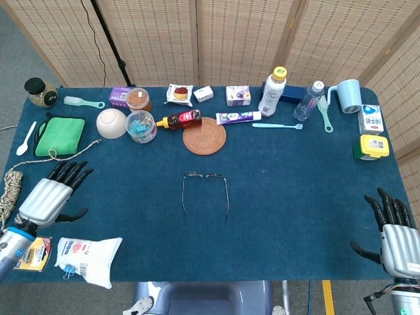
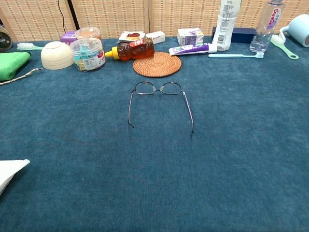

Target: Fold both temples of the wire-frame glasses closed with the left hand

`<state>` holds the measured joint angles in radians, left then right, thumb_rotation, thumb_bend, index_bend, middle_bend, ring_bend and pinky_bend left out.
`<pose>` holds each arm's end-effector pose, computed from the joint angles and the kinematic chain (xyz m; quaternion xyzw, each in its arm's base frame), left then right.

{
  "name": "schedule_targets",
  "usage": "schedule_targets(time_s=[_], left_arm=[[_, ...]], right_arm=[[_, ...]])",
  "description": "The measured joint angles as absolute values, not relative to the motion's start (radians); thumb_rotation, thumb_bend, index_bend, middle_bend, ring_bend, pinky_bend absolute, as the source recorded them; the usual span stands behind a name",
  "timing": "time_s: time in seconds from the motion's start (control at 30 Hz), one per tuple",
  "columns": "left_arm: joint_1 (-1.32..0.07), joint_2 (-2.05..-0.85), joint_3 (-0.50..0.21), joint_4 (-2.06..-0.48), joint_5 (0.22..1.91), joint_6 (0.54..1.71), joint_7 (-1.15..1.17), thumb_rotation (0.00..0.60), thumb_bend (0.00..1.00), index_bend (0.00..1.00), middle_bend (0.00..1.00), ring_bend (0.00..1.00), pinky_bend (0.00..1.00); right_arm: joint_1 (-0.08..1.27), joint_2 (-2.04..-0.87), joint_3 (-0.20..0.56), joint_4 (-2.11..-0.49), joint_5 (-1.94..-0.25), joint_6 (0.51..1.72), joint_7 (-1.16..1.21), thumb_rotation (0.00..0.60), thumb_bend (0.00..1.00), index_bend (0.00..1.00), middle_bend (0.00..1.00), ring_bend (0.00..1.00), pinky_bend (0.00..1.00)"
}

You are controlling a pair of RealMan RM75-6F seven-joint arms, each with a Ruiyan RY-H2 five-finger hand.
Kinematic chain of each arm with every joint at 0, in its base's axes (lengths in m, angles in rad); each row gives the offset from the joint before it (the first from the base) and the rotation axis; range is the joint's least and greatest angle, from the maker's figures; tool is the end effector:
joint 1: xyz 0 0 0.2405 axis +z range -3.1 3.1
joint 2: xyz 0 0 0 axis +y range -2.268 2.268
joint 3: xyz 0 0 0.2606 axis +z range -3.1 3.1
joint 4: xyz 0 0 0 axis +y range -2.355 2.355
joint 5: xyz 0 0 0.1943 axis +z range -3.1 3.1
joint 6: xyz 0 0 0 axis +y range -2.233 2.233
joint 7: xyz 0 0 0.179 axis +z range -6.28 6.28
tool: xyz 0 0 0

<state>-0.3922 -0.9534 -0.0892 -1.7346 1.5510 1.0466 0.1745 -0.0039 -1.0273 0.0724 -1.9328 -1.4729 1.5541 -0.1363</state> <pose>-0.2373 0.2922 0.1497 -0.7771 -0.2916 -0.2894 0.4767 -0.2697 -0.1904 0.1958 0.5397 -0.4210 0.4095 0.6031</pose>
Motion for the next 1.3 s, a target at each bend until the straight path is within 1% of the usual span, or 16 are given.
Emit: schedule_targets(time_s=[0.13,0.3,0.6,0.87,1.3], left_arm=[[-0.453,-0.976,-0.095,-1.715,1.556,0.975,0.197,0.352,0.23,0.05,0.00,0.00,0.00],[-0.545,-1.028,-0.104,-1.676,1.542,0.870,0.258,0.349,0.23,0.02,0.00,0.00,0.00],[-0.662,-1.154,-0.122,-1.555,1.483,0.766,0.335,0.348,0.23,0.00,0.00,0.00,0.00],[-0.759,-1.261,-0.130,-1.453,1.455,0.707,0.382,0.346,0.23,0.00,0.00,0.00,0.00],[-0.877,-1.404,-0.133,-1.328,1.436,0.657,0.457,0.344,0.23,0.00,0.00,0.00,0.00]], right_arm=[[-0.005,-1.023,0.073,-1.940,-1.469,1.555,-0.146,0.600,0.00,0.12,0.00,0.00,0.00],[-0.005,-1.019,0.076,-1.948,-1.462,1.556,-0.155,0.600,0.00,0.12,0.00,0.00,0.00],[-0.005,-1.012,0.083,-1.953,-1.449,1.557,-0.157,0.600,0.00,0.12,0.00,0.00,0.00],[-0.011,-1.004,0.086,-1.950,-1.442,1.566,-0.149,0.600,0.00,0.12,0.00,0.00,0.00],[-0.023,-0.995,0.091,-1.935,-1.421,1.577,-0.131,0.600,0.00,0.12,0.00,0.00,0.00]])
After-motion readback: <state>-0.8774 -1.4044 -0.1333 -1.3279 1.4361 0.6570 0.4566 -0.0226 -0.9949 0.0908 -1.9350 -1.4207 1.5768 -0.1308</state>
